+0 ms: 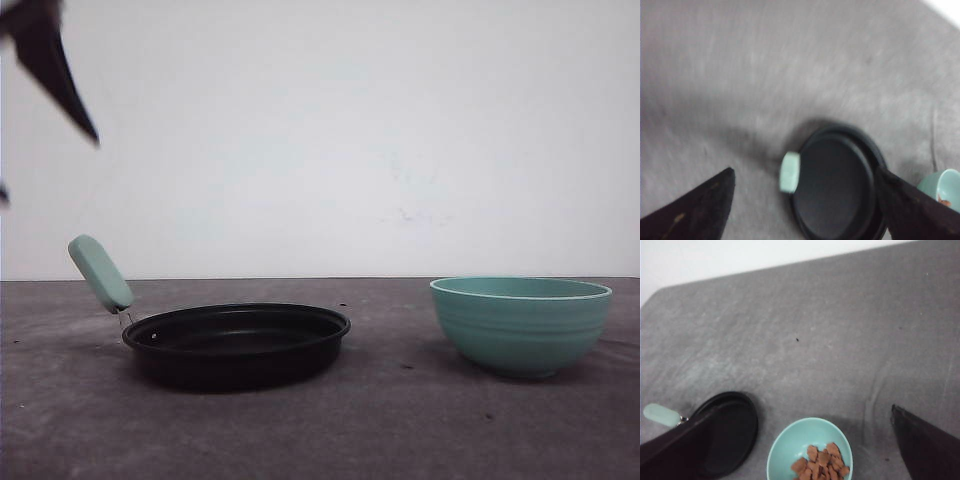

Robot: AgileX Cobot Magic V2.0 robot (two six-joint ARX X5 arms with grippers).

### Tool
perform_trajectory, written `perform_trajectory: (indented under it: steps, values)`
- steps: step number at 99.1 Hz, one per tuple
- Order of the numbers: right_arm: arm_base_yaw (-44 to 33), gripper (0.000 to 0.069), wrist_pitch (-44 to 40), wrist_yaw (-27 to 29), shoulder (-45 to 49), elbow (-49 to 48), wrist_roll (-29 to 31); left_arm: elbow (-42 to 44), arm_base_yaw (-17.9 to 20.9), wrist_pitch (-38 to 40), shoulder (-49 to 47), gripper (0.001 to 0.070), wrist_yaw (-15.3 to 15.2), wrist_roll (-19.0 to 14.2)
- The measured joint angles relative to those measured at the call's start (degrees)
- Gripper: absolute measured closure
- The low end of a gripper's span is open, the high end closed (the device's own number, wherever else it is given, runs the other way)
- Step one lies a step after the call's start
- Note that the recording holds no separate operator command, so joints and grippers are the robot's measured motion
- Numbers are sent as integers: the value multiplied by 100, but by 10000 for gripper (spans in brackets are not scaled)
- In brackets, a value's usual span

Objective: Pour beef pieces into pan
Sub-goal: 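Reach the left gripper to the mint-green pan handle and grasp it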

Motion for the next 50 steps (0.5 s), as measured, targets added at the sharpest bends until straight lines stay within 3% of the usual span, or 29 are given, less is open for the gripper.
perform_trajectory:
  steps: [19,50]
  values:
    - [0,8,-98,2,0,0,-247,-76,-37,472,811,166,546,-407]
    - [0,8,-98,15,11,0,-468,-76,-310,640,1932,166,625,-590]
